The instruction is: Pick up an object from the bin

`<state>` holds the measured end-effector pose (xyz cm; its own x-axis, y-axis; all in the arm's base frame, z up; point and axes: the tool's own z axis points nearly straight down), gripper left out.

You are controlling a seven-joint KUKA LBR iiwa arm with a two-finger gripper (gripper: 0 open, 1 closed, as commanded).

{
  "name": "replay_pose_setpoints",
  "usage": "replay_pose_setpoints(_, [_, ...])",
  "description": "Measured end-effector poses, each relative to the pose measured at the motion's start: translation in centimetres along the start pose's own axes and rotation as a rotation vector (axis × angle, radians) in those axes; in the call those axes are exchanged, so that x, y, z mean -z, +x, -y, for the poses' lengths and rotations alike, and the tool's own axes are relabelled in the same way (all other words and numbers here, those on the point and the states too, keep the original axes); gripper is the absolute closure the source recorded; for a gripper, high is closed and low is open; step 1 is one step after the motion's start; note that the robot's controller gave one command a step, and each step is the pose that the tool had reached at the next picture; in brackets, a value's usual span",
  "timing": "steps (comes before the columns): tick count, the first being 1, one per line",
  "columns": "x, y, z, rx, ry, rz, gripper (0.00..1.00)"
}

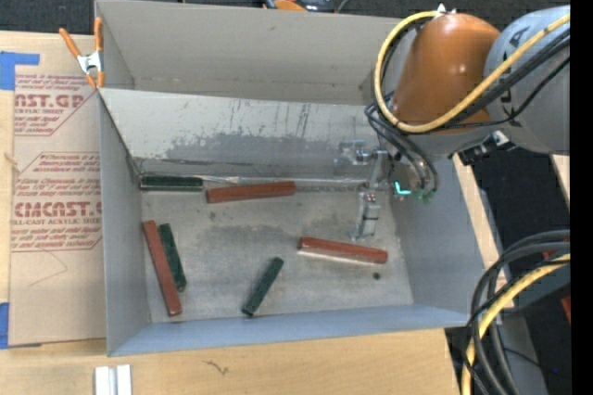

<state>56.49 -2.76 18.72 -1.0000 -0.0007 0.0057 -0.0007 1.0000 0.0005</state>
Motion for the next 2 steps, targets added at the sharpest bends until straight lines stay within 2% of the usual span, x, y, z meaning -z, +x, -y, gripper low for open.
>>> replay_pose_setpoints(1, [-12.24,2.24,-2.25,0.0,-0.001,-0.001,0.0])
replay_pose_setpoints(2, [-11.77,1.98,-2.18,-0.001,0.0,0.006,1.0])
